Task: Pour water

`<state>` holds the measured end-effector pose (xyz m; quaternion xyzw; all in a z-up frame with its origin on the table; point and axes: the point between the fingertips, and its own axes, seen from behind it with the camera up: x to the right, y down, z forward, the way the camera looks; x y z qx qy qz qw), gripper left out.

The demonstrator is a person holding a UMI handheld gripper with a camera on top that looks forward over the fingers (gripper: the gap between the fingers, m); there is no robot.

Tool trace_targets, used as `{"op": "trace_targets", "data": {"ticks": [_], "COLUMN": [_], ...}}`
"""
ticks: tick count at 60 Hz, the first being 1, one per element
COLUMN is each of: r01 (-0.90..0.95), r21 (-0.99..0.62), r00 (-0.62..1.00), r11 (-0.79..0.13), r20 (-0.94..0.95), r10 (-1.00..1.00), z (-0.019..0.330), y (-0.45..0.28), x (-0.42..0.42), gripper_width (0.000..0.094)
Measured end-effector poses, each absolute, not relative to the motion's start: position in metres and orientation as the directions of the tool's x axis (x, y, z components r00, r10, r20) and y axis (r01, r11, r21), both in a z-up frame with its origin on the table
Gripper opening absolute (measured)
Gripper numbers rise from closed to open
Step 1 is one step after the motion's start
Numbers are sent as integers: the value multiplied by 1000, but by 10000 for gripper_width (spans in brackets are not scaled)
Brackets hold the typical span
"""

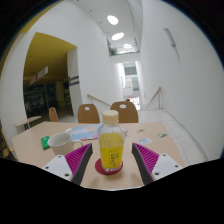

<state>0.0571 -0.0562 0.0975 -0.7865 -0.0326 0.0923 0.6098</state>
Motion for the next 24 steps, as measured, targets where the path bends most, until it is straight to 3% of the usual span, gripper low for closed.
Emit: {"op": "trace_targets", "data": {"ticks": [24], "r01": [-140], "r21": [-945], "r00": [960], "r11": [-296], "r20": [-202], "r10": [192], "z": [74], "y": [-115], "x": [64], "gripper_width": [858]}}
